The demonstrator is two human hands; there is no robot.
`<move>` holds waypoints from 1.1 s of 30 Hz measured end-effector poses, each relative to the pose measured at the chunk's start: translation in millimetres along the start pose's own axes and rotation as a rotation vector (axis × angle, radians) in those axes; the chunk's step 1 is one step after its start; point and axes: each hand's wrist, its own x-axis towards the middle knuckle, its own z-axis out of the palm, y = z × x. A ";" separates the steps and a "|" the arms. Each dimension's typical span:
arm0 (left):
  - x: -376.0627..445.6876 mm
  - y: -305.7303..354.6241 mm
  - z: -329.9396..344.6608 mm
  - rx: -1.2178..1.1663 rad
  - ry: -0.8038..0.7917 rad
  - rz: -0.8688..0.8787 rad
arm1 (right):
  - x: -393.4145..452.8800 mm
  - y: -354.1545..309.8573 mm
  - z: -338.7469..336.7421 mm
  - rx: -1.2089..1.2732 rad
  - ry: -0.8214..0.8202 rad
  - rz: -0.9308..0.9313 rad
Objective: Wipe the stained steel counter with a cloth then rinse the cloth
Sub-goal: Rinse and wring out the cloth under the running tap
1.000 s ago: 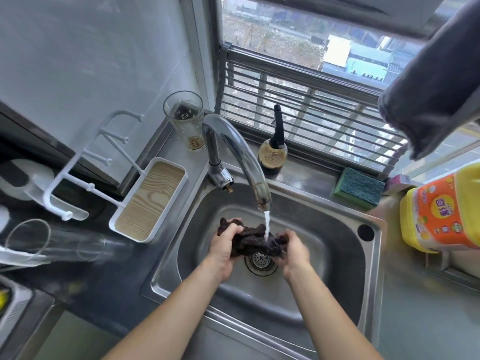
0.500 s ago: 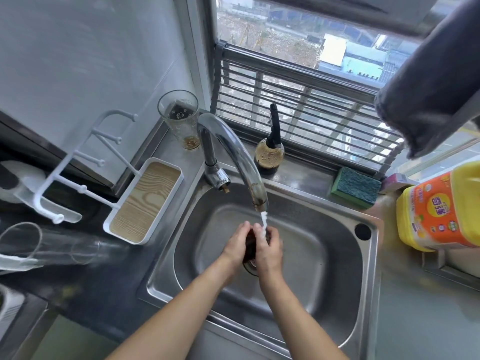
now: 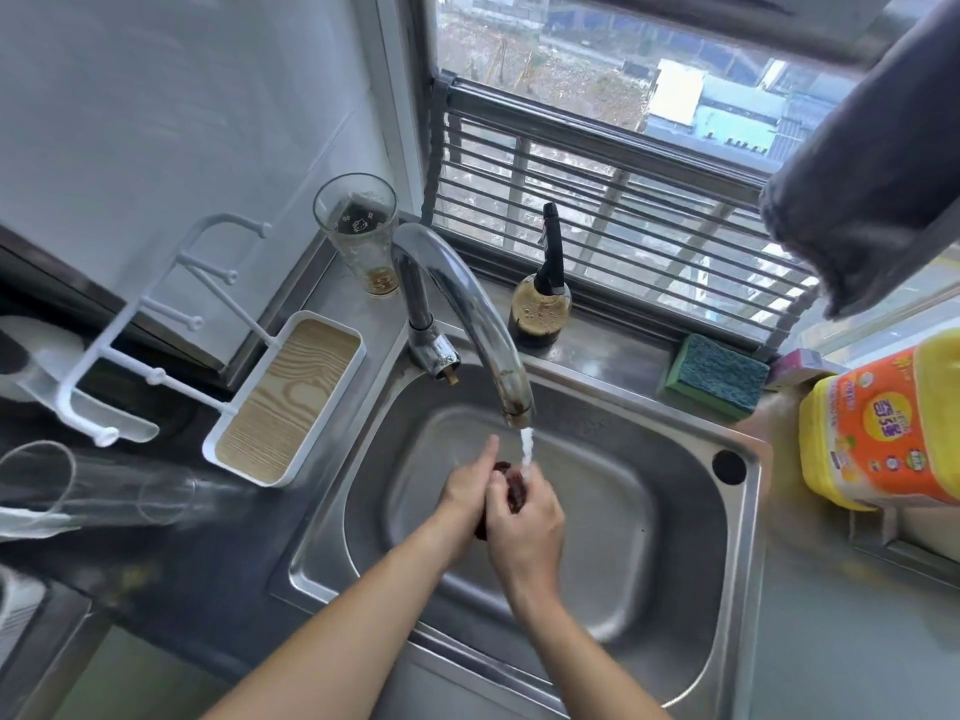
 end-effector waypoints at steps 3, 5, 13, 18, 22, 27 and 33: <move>-7.2 -6.4 9.5 0.138 -0.018 0.171 | 22.9 -4.9 -0.3 -0.003 0.069 0.200; -15.7 -12.0 17.0 0.111 -0.078 0.194 | 47.8 -10.0 -10.3 0.045 0.130 0.416; -5.4 15.0 0.0 -0.156 0.077 0.026 | -5.1 -28.7 11.1 0.074 0.083 0.076; -23.7 -2.8 7.5 0.103 -0.108 0.136 | 53.7 -13.6 -4.5 0.039 0.065 0.336; -26.6 -1.3 -2.9 -0.024 -0.215 -0.095 | 58.2 -0.5 -6.1 0.049 -0.031 0.406; -19.8 -4.0 -19.6 -0.073 -0.325 -0.098 | 46.7 9.7 -12.3 -0.001 -0.255 0.240; -9.3 -7.7 -20.0 -0.171 -0.028 0.007 | 41.1 8.6 -28.9 -0.007 0.054 0.312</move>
